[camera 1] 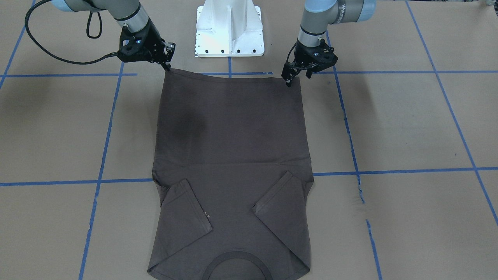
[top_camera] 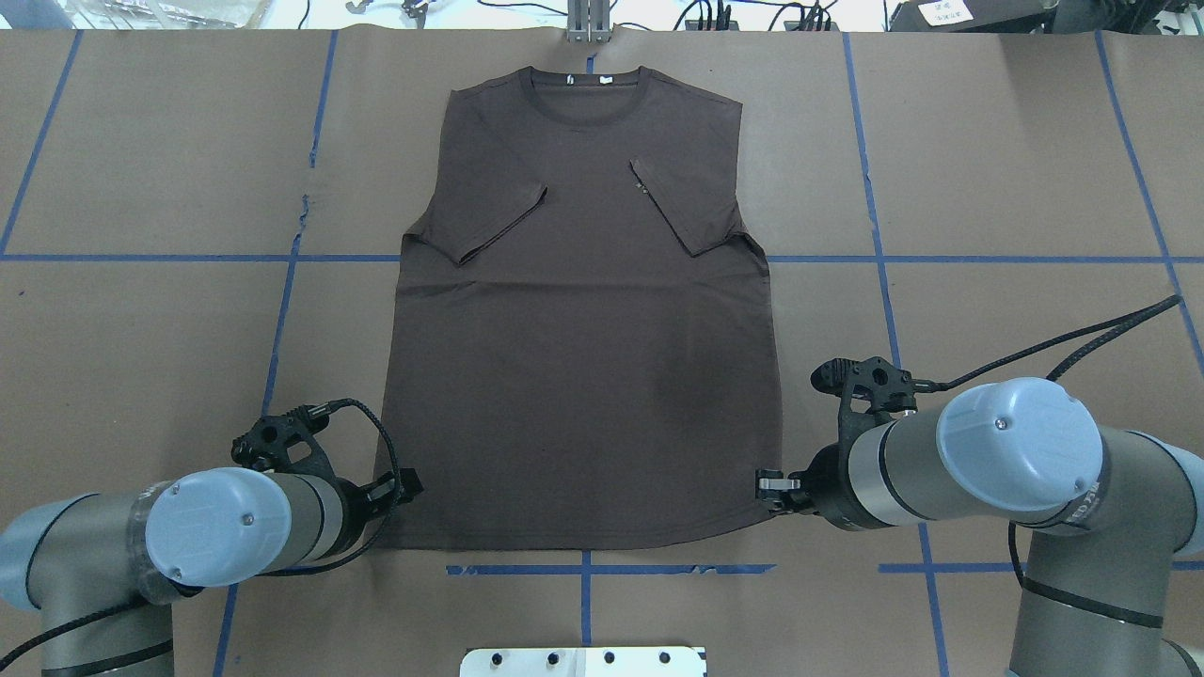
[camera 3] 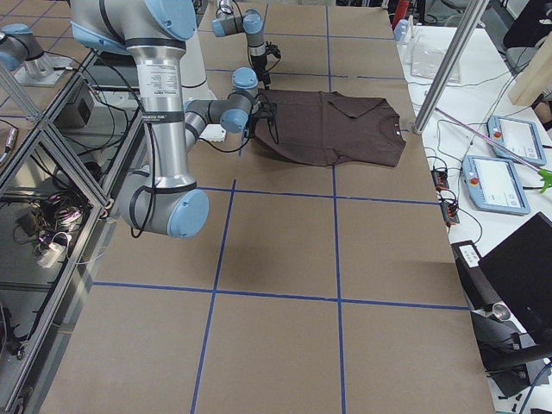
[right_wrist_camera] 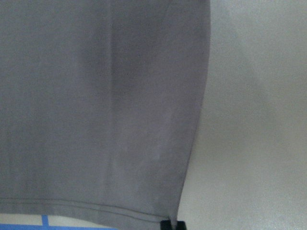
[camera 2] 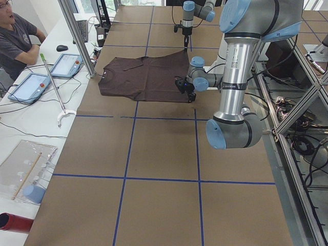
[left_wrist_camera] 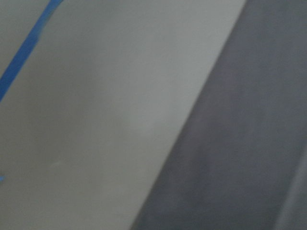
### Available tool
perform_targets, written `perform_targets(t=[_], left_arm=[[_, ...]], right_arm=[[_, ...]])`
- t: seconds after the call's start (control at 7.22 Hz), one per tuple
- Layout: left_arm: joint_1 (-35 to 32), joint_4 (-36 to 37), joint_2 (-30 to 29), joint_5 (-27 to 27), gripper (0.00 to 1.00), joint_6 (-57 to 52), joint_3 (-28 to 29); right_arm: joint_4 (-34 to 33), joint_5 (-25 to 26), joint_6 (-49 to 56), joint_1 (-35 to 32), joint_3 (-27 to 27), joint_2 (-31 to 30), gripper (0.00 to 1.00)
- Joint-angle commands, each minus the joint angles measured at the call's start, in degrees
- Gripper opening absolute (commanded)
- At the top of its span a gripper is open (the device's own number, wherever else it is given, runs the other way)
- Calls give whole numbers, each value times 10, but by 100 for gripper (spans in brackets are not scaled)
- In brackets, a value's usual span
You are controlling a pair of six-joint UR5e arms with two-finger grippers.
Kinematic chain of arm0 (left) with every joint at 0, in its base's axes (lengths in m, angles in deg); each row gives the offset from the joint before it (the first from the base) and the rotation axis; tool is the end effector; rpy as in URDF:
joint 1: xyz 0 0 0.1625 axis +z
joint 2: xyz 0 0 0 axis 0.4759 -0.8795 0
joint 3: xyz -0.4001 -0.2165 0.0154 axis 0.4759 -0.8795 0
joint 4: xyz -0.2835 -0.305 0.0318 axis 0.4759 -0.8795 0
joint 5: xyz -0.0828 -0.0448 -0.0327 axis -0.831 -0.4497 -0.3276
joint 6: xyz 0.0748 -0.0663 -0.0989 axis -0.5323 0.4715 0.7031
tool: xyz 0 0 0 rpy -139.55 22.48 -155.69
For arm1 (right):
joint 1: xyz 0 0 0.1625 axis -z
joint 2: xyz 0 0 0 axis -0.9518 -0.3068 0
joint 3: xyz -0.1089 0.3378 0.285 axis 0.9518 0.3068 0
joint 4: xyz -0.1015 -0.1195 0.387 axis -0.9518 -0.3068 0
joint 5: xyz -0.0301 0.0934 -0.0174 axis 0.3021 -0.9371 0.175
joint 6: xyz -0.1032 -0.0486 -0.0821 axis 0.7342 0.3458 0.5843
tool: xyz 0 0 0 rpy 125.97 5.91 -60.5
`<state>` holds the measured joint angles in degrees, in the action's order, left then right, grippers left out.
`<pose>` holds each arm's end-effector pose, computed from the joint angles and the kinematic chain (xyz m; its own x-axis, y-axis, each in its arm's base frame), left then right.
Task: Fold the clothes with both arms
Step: 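Grasp the hem corners with both grippers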
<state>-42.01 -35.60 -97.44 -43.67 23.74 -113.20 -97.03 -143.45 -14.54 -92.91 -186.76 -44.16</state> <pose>0.5220 -0.2589 0.4058 0.5586 -0.4637 -0.6877 0.4132 0.8745 -0.2540 -0.4572 -0.2719 0.3505 0.5357 0.1105 0.8372 -0.0645 0.9939 -0.0899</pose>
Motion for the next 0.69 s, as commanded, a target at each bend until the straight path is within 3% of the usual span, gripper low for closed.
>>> perform_targets(t=[0.0,0.42,0.55], left_arm=[[11,0,4,1,94,5,6],[24,0,-2,0,85,10,17],[25,0,-2,0,70,11,17]], right_arm=[[0,0,1,-1,1,0,0],[0,0,1,-2,0,0,0],[0,-1,1,-2,0,0,0]])
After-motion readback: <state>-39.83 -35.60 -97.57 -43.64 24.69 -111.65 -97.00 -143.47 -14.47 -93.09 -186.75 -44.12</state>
